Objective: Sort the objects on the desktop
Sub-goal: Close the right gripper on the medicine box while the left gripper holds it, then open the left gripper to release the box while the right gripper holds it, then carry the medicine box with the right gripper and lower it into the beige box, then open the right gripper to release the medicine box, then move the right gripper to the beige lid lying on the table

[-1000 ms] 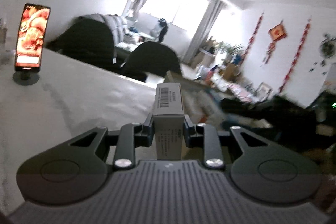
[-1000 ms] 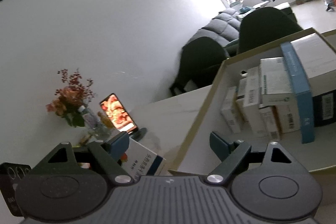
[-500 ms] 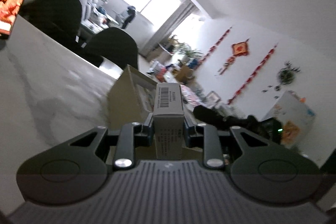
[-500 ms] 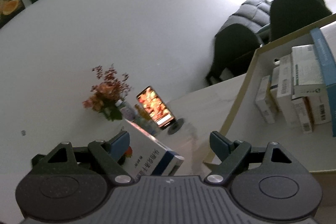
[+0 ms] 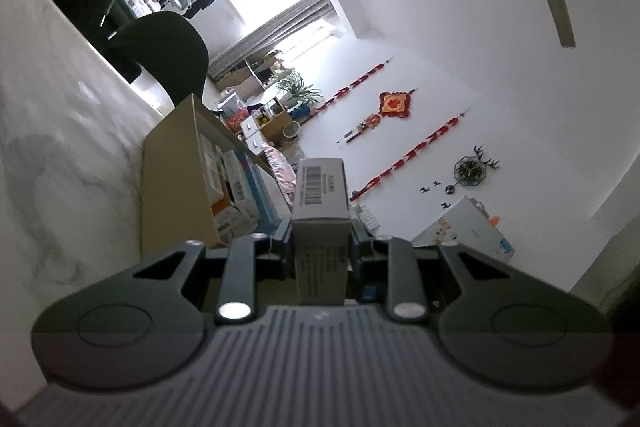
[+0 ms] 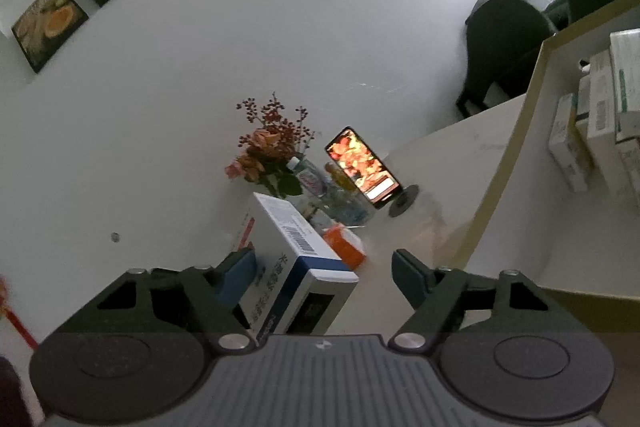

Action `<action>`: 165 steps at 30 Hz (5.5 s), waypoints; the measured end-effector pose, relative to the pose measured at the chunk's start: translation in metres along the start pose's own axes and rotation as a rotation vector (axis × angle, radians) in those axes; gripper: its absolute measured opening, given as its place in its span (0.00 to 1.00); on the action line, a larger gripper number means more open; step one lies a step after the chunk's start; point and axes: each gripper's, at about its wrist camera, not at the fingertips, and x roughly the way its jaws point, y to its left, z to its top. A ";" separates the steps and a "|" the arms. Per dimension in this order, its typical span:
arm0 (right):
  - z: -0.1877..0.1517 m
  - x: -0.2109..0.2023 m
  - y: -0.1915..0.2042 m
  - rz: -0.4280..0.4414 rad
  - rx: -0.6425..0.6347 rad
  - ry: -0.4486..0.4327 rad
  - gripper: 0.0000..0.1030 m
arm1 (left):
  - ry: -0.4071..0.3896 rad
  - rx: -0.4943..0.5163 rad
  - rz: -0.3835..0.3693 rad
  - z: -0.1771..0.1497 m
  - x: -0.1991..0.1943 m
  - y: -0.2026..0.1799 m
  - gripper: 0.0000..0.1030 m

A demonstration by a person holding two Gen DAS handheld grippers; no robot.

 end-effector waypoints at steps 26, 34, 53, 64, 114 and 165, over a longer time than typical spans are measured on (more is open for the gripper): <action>-0.015 0.012 -0.037 -0.056 0.246 -0.003 0.40 | -0.087 -0.014 0.269 -0.003 -0.011 0.002 0.37; -0.021 0.012 -0.036 -0.029 0.228 0.011 0.38 | -0.108 -0.018 0.279 0.002 -0.015 0.002 0.40; -0.030 0.017 -0.026 0.055 0.184 0.094 0.38 | -0.033 -0.033 0.183 0.010 -0.014 0.009 0.42; -0.036 0.019 -0.027 -0.030 0.216 0.031 0.30 | -0.069 -0.016 0.246 0.008 -0.014 0.008 0.59; 0.036 0.090 -0.064 -0.990 -0.119 0.210 0.30 | 0.001 0.045 0.302 0.003 -0.013 0.018 0.94; 0.026 -0.002 -0.012 -0.801 -0.105 0.025 0.76 | 0.148 0.394 0.537 -0.005 0.055 -0.044 1.00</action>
